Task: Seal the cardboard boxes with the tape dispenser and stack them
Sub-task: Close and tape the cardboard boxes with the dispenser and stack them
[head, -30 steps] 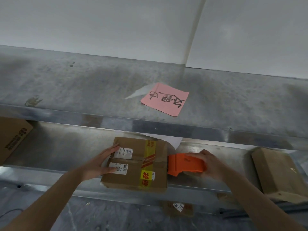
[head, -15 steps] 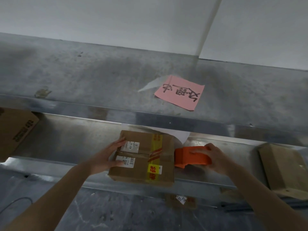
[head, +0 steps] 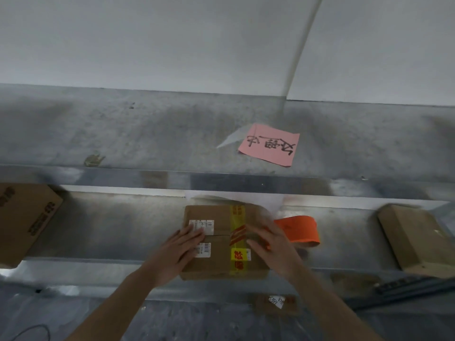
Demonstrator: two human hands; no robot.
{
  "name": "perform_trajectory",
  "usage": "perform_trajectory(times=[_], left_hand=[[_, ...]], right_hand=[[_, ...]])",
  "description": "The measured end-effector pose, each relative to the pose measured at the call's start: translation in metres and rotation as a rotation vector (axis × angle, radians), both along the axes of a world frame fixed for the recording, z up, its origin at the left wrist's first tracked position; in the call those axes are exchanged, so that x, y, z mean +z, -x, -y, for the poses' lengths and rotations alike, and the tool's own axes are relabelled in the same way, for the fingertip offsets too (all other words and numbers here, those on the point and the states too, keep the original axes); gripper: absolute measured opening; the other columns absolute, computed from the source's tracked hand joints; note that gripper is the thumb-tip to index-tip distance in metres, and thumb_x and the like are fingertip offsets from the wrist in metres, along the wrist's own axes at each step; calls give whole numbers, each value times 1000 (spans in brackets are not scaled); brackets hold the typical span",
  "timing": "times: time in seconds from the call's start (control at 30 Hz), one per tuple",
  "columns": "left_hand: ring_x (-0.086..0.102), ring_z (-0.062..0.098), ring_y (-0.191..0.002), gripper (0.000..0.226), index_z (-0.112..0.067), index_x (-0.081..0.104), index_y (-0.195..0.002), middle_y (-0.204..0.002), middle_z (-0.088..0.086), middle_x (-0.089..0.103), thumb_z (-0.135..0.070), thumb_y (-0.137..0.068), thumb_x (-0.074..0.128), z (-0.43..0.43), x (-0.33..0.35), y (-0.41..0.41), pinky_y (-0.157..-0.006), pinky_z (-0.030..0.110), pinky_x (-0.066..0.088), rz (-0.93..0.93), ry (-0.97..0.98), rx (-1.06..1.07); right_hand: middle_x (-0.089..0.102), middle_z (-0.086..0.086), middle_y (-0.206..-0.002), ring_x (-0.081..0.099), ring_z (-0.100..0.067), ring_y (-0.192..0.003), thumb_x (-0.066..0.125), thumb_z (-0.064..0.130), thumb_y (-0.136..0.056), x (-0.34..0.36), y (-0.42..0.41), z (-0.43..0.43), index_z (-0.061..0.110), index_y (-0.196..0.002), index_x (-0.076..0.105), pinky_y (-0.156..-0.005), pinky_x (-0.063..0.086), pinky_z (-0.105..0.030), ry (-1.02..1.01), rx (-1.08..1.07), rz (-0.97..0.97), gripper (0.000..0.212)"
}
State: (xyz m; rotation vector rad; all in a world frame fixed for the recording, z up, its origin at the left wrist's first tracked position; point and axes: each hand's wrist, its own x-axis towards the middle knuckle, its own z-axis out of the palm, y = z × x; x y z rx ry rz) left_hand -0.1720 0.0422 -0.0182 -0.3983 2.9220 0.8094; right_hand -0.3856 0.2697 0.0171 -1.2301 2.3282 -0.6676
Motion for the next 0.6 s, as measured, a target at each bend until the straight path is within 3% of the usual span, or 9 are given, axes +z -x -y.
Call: perform_trajectory(times=[0.07,0.13,0.3,0.4,0.5,0.57,0.6], left_hand=[[2,-12,-141,53,-44,32,-142,-152,-33,14,-62,-92,30,-2,8,3,-120,28,12,-82,-292,148],[16,-13,-136,55,-37,35,-142,-149,-33,17,-53,-90,47,2,18,9,-114,23,24,-143,-462,293],[19,11,-143,65,-23,25,-149,-158,-14,12,-32,-93,57,30,27,38,-112,33,29,-90,-407,327],[24,14,-142,64,-26,29,-148,-157,-10,17,-31,-92,61,45,26,50,-112,35,30,-19,-416,281],[36,15,-134,66,-23,36,-143,-146,-5,33,-34,-86,67,55,19,42,-111,36,34,-26,-353,262],[39,14,-127,67,-22,38,-140,-138,-4,37,-39,-84,69,52,10,28,-109,36,37,-69,-316,335],[40,14,-123,67,-21,39,-139,-134,-4,38,-41,-83,70,47,6,21,-106,36,39,-104,-287,384]], right_hand=[[13,15,-159,2,-14,-149,43,53,-96,-15,-14,3,41,-142,42,-121,9,-39,-32,-33,44,47],[2,21,-159,-6,-11,-149,42,52,-97,-26,-19,2,43,-144,38,-123,10,-45,-37,-55,67,47],[-21,26,-155,-21,-8,-145,33,55,-97,-17,-36,-1,53,-147,21,-120,5,-37,-42,-111,-15,51],[-7,22,-159,-9,-10,-148,46,50,-96,-9,-69,-8,59,-142,19,-117,18,-40,77,-329,-70,54],[24,1,-157,24,-26,-144,70,28,-87,-26,-111,-22,39,-141,39,-108,35,-42,262,-577,-171,64],[38,-12,-146,46,-33,-125,78,18,-78,-44,-135,-23,29,-138,43,-99,40,-21,341,-716,-35,71],[39,-12,-144,51,-30,-118,79,14,-78,-48,-143,-18,32,-138,37,-92,41,-11,346,-731,163,75]])
